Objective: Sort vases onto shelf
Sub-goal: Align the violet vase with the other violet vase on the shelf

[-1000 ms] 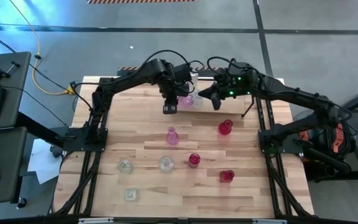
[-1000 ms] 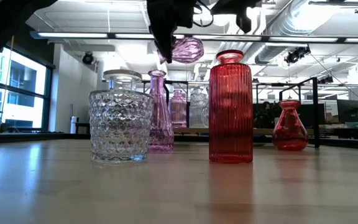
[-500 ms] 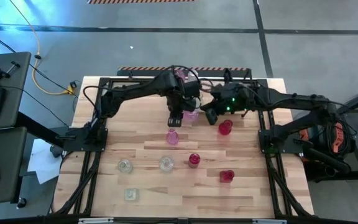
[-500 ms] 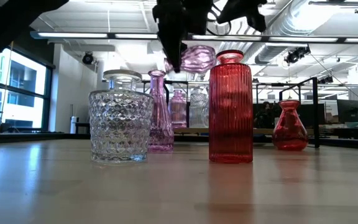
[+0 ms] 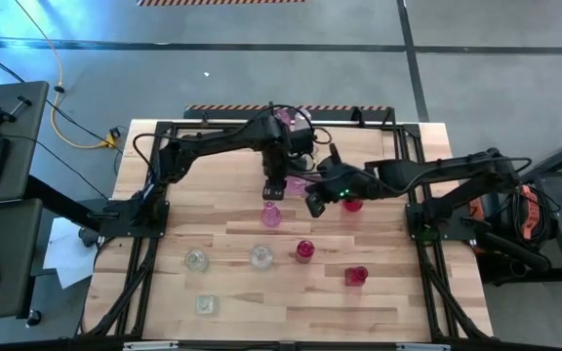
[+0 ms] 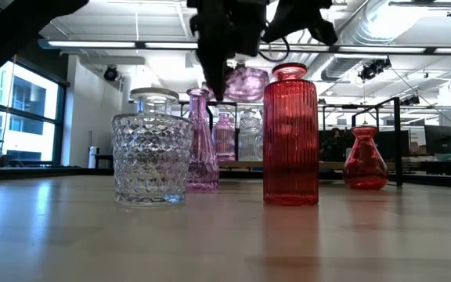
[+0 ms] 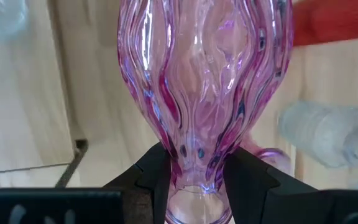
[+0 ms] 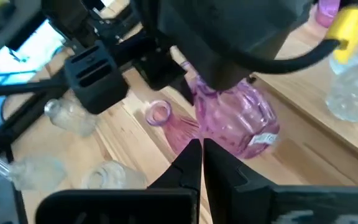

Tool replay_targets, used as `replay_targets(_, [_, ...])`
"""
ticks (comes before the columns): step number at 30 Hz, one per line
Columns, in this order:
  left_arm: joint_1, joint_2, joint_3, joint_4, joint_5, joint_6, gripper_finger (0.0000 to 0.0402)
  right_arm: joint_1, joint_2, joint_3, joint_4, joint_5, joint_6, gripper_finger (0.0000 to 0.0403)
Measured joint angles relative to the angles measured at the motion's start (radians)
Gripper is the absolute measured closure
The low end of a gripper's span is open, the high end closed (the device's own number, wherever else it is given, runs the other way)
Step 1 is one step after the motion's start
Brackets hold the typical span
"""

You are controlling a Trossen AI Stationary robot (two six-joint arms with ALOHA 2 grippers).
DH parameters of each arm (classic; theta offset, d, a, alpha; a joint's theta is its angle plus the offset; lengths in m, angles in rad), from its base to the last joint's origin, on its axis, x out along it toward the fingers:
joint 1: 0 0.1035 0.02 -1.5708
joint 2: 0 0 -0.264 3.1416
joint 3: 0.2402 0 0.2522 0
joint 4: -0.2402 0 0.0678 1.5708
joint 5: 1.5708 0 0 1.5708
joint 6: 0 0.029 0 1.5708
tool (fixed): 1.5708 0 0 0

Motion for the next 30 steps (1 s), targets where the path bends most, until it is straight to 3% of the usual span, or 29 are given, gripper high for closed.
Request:
replay_targets(14, [0.074,-0.326,-0.04,-0.007,-0.011,-0.02,0.0291,-0.014,-0.005,0.0,0.225,-0.027,-0.101,0.0403])
replay_targets(20, [0.184,-0.596,-0.377,0.099,-0.01,-0.058,0.0291,-0.018,-0.005,0.0,0.299,-0.045,-0.139,0.0403])
replay_targets(26, [0.257,-0.901,-0.813,0.462,0.027,-0.227,0.029,-0.057,-0.005,0.0,0.303,-0.101,-0.139,0.0403])
replay_targets(30, [0.244,-0.99,-0.967,0.457,0.062,-0.295,0.029,-0.103,-0.005,0.0,0.344,-0.222,-0.126,0.0403])
